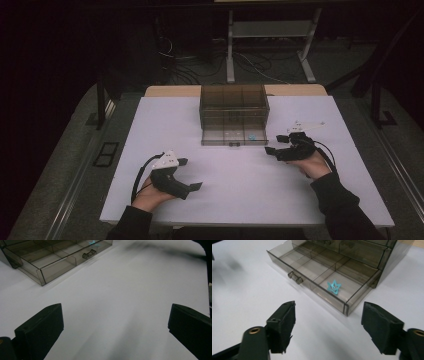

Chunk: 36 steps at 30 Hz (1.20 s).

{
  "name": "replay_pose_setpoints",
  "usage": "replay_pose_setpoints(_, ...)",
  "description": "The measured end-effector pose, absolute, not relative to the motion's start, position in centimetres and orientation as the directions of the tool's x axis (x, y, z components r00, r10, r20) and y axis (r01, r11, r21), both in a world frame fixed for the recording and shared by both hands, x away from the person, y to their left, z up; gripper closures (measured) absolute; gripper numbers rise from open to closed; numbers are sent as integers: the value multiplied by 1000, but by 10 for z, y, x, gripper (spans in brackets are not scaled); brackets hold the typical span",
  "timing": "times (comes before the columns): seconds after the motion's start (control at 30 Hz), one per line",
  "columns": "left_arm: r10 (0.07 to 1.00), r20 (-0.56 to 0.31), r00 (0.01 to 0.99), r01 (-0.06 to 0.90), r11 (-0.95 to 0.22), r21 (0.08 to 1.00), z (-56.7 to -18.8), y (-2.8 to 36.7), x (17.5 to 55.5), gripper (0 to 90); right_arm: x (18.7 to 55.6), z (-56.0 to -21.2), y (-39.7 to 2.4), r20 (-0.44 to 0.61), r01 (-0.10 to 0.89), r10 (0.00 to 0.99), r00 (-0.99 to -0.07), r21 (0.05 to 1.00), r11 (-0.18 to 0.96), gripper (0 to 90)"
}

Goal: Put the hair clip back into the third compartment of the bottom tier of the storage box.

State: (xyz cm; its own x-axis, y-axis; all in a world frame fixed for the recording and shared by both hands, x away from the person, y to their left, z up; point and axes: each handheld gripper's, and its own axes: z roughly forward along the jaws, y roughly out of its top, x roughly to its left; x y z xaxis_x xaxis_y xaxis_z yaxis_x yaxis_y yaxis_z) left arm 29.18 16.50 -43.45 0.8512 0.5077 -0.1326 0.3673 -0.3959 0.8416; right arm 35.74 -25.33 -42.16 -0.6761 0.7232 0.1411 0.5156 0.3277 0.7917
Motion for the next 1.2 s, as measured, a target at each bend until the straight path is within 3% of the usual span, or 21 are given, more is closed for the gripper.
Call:
replay_pose_setpoints(0.4, 506, -129, 853, 363, -398, 843, -434, 165, 291, 0, 329, -421, -266, 141, 500, 723, -676, 809, 310, 114)
replay_pose_setpoints(1.2, 500, -118, 858, 355, -410, 840, -433, 163, 290, 0, 277, -434, -282, 112, 459, 742, -662, 843, 282, 105)
